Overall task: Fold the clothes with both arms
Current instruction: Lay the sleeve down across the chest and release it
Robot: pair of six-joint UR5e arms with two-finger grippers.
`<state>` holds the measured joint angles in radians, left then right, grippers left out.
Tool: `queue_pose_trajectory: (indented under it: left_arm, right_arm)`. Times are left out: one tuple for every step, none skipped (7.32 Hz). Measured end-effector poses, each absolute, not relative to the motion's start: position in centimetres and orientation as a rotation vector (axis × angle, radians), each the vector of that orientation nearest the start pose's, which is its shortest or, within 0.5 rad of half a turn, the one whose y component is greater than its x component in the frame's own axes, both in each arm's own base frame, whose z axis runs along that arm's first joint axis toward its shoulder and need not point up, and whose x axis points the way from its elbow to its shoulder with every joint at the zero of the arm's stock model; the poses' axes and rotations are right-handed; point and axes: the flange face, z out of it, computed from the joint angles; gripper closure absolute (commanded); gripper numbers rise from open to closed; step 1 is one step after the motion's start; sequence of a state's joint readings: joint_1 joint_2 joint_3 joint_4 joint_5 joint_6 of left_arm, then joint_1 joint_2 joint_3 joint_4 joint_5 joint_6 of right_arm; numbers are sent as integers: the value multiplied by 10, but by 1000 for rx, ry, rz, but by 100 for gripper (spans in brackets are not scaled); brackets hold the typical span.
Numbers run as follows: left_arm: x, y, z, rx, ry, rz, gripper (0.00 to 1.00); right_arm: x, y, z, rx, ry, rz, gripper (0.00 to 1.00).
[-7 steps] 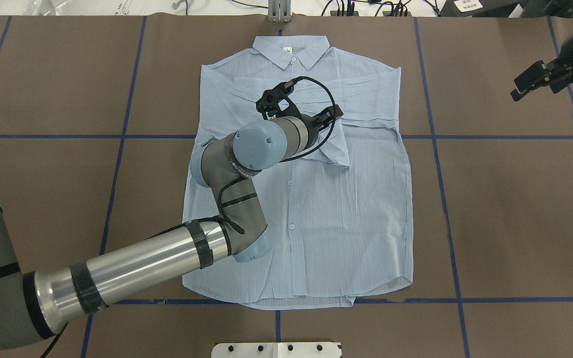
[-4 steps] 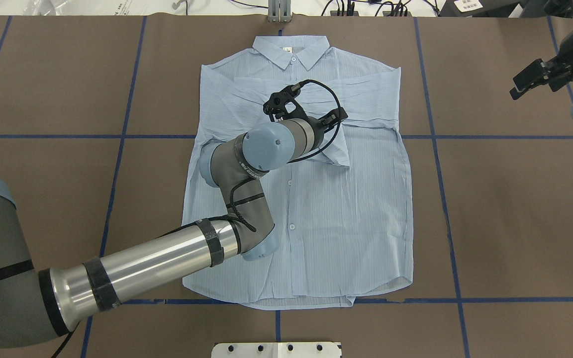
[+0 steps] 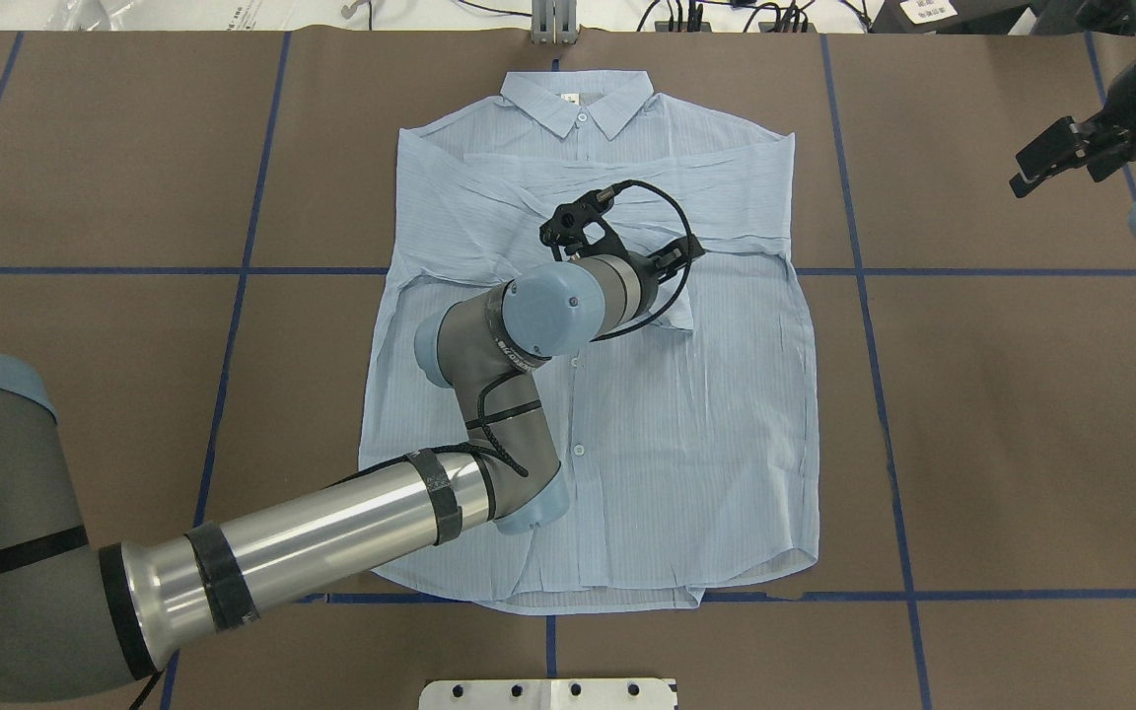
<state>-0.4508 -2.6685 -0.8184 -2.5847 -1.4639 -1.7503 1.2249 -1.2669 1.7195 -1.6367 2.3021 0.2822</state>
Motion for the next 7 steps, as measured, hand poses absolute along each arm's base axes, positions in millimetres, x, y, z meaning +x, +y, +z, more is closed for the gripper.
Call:
queue_pose_trajectory:
  left_arm:
    - [720,-502,139,274,1365,-595,0]
    - [723,-500,131,272,1371,-591,0]
    - [726,-499,122,271,1378,-588,0]
    - [728,-497,110,270,1389,-584,0]
    - [730,-493,89,269,1414,-578,0]
    - [731,-487,60,269,1463,-568,1]
    - [730,-481,36,270,1514,-558,1]
  right_arm:
    - [-141,-588,429,126,-800,-200,0]
    - [-141,-589,431,122,-799,-199,0]
    - [-142,-590,433,118,-798,-197,0]
    - [-142,-590,433,117,-797,-197,0]
    - [-140,-591,433,118,-797,-194,0]
    - [-139,-591,433,119,-798,-192,0]
    - [-137,-591,431,121,-801,-191,0]
